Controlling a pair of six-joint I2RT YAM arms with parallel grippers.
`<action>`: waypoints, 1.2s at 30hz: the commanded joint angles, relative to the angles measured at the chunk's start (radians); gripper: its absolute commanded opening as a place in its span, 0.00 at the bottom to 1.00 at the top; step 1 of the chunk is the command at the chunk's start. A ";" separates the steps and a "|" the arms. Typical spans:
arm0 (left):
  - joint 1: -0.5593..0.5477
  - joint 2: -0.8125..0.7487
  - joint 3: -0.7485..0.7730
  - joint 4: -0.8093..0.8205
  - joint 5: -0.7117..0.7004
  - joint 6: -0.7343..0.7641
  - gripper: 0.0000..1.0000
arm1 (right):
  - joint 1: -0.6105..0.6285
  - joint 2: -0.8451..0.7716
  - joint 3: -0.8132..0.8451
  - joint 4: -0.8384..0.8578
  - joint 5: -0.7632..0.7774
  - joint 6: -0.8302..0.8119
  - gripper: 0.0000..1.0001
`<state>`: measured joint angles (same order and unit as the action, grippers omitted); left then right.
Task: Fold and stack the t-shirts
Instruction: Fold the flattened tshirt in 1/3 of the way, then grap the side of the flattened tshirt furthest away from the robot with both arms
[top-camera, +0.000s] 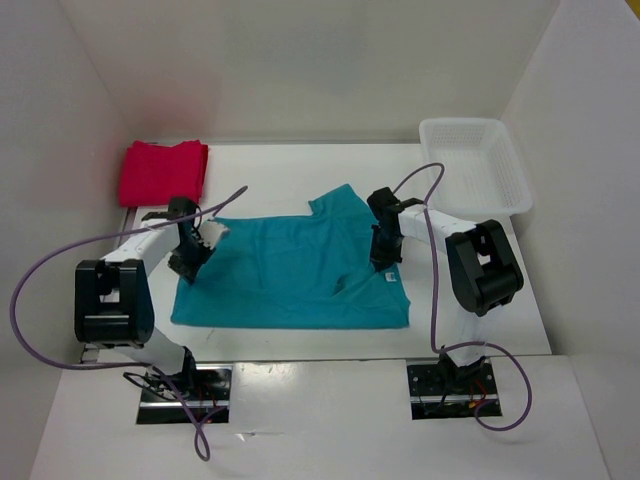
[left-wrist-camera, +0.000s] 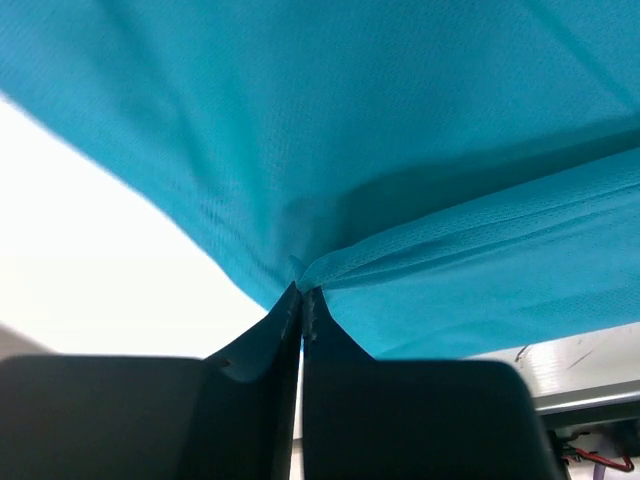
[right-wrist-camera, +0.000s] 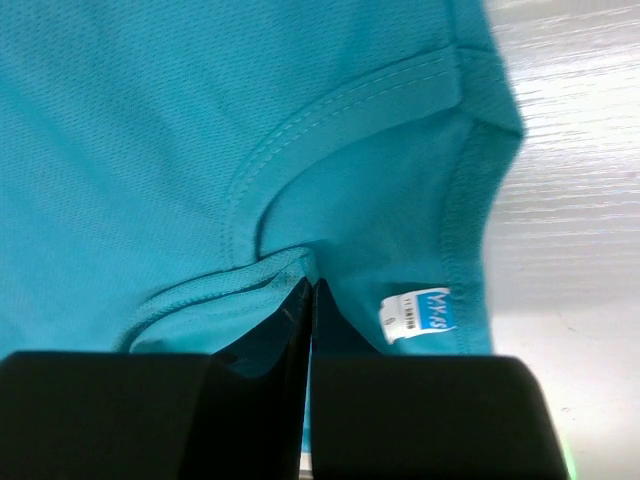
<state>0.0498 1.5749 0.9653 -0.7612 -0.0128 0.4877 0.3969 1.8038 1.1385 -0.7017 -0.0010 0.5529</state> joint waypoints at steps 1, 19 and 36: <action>0.002 -0.055 0.016 -0.020 -0.064 -0.047 0.00 | 0.008 -0.032 0.001 0.025 0.062 0.010 0.00; 0.002 -0.006 -0.040 0.022 -0.138 -0.113 0.44 | 0.008 -0.058 0.024 0.045 0.049 -0.034 0.63; 0.070 0.114 0.396 0.201 -0.017 -0.234 0.81 | 0.008 0.616 1.217 -0.227 0.241 -0.163 0.79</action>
<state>0.0834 1.5963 1.2991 -0.6262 -0.1116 0.3309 0.3969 2.2169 2.1811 -0.7650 0.1448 0.4351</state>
